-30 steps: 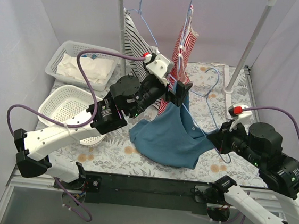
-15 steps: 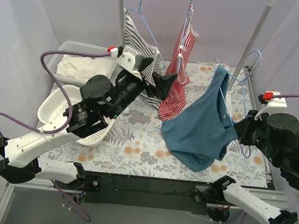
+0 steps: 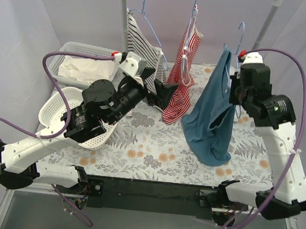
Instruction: Place the tank top on the hanger
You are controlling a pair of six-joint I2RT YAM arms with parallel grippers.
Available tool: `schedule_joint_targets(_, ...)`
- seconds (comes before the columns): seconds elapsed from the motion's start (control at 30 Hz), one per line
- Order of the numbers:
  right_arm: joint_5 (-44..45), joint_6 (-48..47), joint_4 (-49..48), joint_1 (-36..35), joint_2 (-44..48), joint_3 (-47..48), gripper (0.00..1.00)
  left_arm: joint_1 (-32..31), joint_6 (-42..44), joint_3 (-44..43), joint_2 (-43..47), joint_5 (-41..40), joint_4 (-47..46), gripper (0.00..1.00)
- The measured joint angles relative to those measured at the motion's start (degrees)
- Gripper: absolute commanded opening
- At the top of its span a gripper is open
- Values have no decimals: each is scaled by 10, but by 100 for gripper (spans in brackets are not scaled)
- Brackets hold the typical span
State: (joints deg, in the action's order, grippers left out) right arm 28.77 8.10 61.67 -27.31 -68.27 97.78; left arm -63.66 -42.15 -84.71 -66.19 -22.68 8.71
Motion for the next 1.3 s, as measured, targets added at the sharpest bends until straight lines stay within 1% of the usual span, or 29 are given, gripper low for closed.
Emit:
schedule_joint_targets(0.13,-81,-28,-41,106,-72,51,1,0,-10,17,13,2,16,98)
schedule_joint_targets(0.27,-146,-42,-68,147,-132,127,1,0,-17,23,24,2,30,98)
schedule_joint_targets(0.4,-186,-54,-92,163,-175,195,1,0,-17,23,28,2,34,98)
schedule_joint_targets(0.63,-219,-63,-109,184,-225,260,1,0,-7,10,19,2,47,98)
schedule_joint_targets(0.93,-236,-66,-125,205,-289,272,1,0,6,5,7,-2,48,98)
schedule_joint_targets(1.1,-245,-64,-128,208,-301,268,1,0,8,6,6,-8,47,98)
schedule_joint_targets(1.2,-250,-61,-140,208,-298,260,18,0,8,10,6,-10,46,98)
schedule_joint_targets(1.23,-252,-57,-146,208,-296,253,30,0,7,12,6,-10,46,98)
schedule_joint_targets(1.3,-254,-49,-150,208,-291,240,37,0,6,19,7,-13,46,98)
